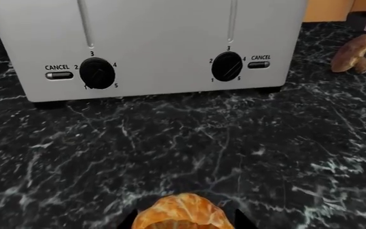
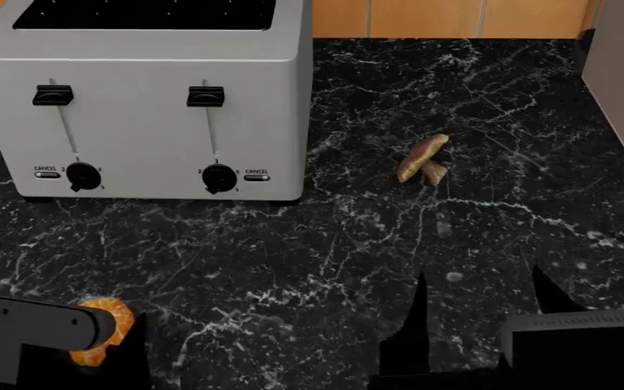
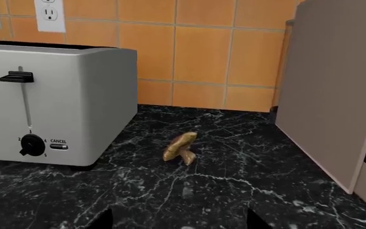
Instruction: Place the tangerine and the mushroom on separate cutting boards.
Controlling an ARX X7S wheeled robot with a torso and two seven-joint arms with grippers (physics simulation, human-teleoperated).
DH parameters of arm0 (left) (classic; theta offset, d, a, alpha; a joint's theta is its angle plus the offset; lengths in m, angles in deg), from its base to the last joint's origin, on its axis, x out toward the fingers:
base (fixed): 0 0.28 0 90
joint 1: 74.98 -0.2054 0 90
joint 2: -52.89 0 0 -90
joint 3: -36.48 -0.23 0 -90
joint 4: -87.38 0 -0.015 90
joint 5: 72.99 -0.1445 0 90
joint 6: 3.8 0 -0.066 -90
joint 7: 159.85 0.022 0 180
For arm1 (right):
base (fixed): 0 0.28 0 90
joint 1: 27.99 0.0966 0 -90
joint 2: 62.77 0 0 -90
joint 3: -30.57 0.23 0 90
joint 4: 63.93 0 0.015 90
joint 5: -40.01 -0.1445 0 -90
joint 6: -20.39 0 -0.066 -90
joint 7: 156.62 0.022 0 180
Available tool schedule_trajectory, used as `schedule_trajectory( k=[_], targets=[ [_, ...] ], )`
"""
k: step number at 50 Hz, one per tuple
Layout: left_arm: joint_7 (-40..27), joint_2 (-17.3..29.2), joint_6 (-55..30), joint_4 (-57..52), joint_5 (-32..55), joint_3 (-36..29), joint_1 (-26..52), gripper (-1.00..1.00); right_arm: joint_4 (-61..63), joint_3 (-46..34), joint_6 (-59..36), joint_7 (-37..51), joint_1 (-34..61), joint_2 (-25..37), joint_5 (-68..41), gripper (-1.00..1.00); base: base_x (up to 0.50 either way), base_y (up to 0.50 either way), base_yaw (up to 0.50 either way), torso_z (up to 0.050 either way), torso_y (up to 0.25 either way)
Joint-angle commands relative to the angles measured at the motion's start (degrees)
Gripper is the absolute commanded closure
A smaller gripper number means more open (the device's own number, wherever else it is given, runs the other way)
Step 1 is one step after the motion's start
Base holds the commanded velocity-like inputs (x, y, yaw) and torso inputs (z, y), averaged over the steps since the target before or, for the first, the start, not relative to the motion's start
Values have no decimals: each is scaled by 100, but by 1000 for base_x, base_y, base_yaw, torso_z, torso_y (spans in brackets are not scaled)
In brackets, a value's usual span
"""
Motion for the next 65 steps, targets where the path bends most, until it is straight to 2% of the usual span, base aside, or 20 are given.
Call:
schedule_trajectory(
  k=[1, 5, 8, 9, 12, 16, 18, 21, 25, 31, 37, 44, 52, 58, 65],
  targets=[
    [-213, -56, -371, -286, 255, 231, 26, 100, -38, -2, -54, 26, 89, -25, 6, -100, 0, 0, 0, 0, 0],
    [-389, -127, -1010, -1001, 676, 694, 376, 100, -21, 59, -181, 58, 184, 2, -28, -100, 0, 0, 0, 0, 0],
    [-470, -271, -2052, -1516, 1332, 1414, 1066, 100, 37, 142, -528, 109, 469, 62, -87, -100, 0, 0, 0, 0, 0],
    [-489, -224, -2021, -1540, 1308, 1412, 1106, 100, 53, 135, -591, 127, 514, 78, -87, -100, 0, 0, 0, 0, 0],
    [-675, -238, -2769, -1821, 1892, 2152, 1678, 100, 153, 216, -1110, 153, 903, 139, -207, -100, 0, 0, 0, 0, 0],
    [-2185, 207, -2768, -1492, 3984, 2633, 2047, 100, 240, 258, -1686, 168, 1439, 233, -334, -100, 0, 0, 0, 0, 0],
    [-2349, 340, -2717, -1429, 4200, 2647, 2057, 100, 225, 407, -1948, 157, 1746, 195, -432, -100, 0, 0, 0, 0, 0],
    [-2334, 491, -2587, -1364, 4243, 2667, 2008, 100, 123, 260, -2164, 129, 2055, 338, -465, -100, 0, 0, 0, 0, 0],
    [-2482, 665, -2560, -1310, 4420, 2836, 2037, 100, -113, 524, -2325, -60, 2189, 140, -700, -100, 140, 0, 0, 0, 0],
    [-2913, 918, -2573, -1221, 5013, 3105, 2161, 100, -438, 441, -2053, -163, 2136, 157, -703, -100, 337, 0, 0, 0, 0],
    [-2887, 1027, -2393, -1249, 4951, 3004, 2051, 100, -581, 321, -1866, -143, 1961, 128, -657, -100, 437, 0, 0, 0, 0],
    [-3343, 1267, -2350, -1287, 5648, 3306, 1984, 100, -1007, 123, -1564, -115, 1947, 113, -537, -100, 363, 0, 0, 0, 0],
    [-3565, 1558, -2146, -1362, 6090, 3654, 1730, 100, -1744, -57, -1597, -61, 2221, -2, -485, -100, 49, 0, 0, 0, 0],
    [-3634, 1661, -2041, -1408, 6214, 3721, 1627, 100, -2478, -144, -1553, -43, 2572, -95, -431, -100, 0, 0, 0, 0, 0],
    [-3353, 1609, -1944, -1505, 5939, 3771, 1414, 100, -3254, -382, -1440, -28, 3055, -107, -301, -100, 0, 0, 0, 0, 0]
  ],
)
